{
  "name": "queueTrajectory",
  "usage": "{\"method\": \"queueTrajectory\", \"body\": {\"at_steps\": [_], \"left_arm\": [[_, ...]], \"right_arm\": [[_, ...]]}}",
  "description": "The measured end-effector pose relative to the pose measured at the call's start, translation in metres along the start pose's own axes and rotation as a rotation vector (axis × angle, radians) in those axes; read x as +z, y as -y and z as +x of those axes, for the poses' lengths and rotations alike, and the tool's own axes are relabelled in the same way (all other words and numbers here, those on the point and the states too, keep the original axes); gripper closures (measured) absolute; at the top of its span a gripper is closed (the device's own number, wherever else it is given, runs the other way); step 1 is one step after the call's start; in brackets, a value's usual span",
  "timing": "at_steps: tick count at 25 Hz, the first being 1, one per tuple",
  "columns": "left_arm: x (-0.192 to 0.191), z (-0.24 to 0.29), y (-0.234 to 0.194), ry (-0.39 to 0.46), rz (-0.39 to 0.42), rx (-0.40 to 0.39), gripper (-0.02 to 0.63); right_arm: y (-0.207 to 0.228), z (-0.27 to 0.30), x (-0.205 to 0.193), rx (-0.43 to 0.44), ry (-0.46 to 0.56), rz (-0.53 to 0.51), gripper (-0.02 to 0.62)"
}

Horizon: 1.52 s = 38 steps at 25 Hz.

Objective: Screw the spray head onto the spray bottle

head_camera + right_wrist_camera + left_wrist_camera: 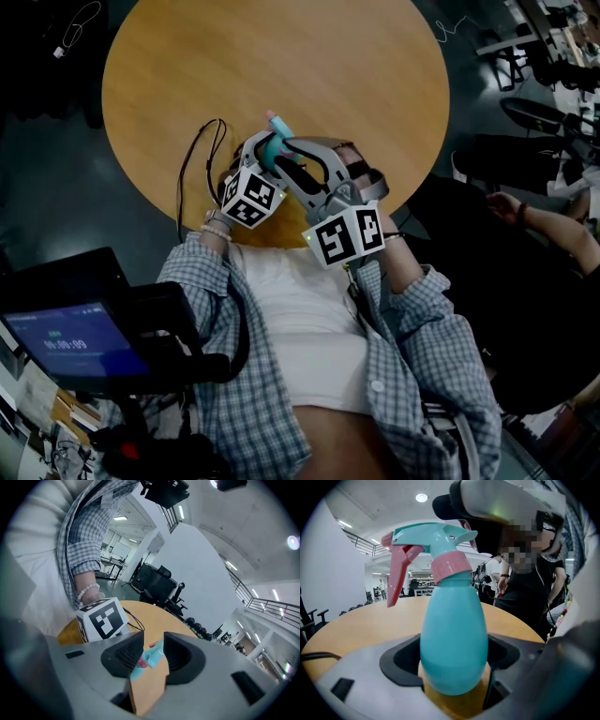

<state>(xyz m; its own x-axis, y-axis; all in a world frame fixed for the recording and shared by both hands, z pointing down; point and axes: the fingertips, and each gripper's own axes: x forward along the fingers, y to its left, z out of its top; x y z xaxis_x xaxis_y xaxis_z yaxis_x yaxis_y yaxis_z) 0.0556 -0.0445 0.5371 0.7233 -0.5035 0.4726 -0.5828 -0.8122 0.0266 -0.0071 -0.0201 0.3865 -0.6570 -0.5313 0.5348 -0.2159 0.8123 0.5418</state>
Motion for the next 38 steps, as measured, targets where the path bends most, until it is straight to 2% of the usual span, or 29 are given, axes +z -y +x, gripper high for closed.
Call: {"method": "queueTrajectory", "body": {"at_steps": [5, 8, 10, 11, 12, 14, 16, 19, 24, 31, 35, 38], "left_arm": [[0.0, 0.001, 0.0, -0.001, -0.003, -0.001, 0.197], [-0.001, 0.001, 0.0, -0.003, 0.0, -0.001, 0.197], [-0.001, 0.001, 0.0, -0.003, 0.0, -0.001, 0.197], [-0.001, 0.001, 0.0, -0.003, 0.0, -0.001, 0.198], [-0.002, 0.001, -0.001, -0.003, 0.001, -0.001, 0.196], [-0.002, 0.0, -0.001, -0.003, 0.002, -0.001, 0.198], [-0.002, 0.0, -0.001, -0.004, 0.004, -0.004, 0.198], [-0.003, 0.0, -0.001, -0.006, 0.004, -0.005, 0.198], [-0.005, 0.0, 0.001, -0.011, 0.009, -0.015, 0.198], [-0.007, -0.003, 0.002, -0.017, 0.02, -0.019, 0.196], [-0.009, -0.005, 0.003, -0.022, 0.024, -0.022, 0.196], [-0.009, -0.007, 0.002, -0.019, 0.021, -0.019, 0.196]], "right_arm": [[0.001, -0.006, -0.007, -0.026, -0.026, -0.005, 0.486], [-0.002, -0.017, -0.01, -0.024, -0.022, 0.059, 0.486], [-0.007, -0.02, -0.017, 0.028, -0.012, 0.16, 0.477], [-0.011, -0.02, -0.022, 0.069, -0.002, 0.224, 0.431], [-0.014, -0.019, -0.027, 0.109, 0.016, 0.296, 0.411], [-0.011, -0.015, -0.035, 0.156, 0.074, 0.429, 0.411], [-0.008, -0.011, -0.042, 0.207, 0.127, 0.52, 0.411], [-0.011, -0.001, -0.048, 0.36, 0.163, 0.603, 0.411], [-0.012, 0.009, -0.05, 0.575, 0.221, 0.637, 0.426], [-0.009, 0.02, -0.044, 0.736, 0.229, 0.585, 0.463], [-0.017, 0.023, -0.041, 0.791, 0.219, 0.565, 0.469], [-0.017, 0.023, -0.04, 0.768, 0.232, 0.567, 0.474]]}}
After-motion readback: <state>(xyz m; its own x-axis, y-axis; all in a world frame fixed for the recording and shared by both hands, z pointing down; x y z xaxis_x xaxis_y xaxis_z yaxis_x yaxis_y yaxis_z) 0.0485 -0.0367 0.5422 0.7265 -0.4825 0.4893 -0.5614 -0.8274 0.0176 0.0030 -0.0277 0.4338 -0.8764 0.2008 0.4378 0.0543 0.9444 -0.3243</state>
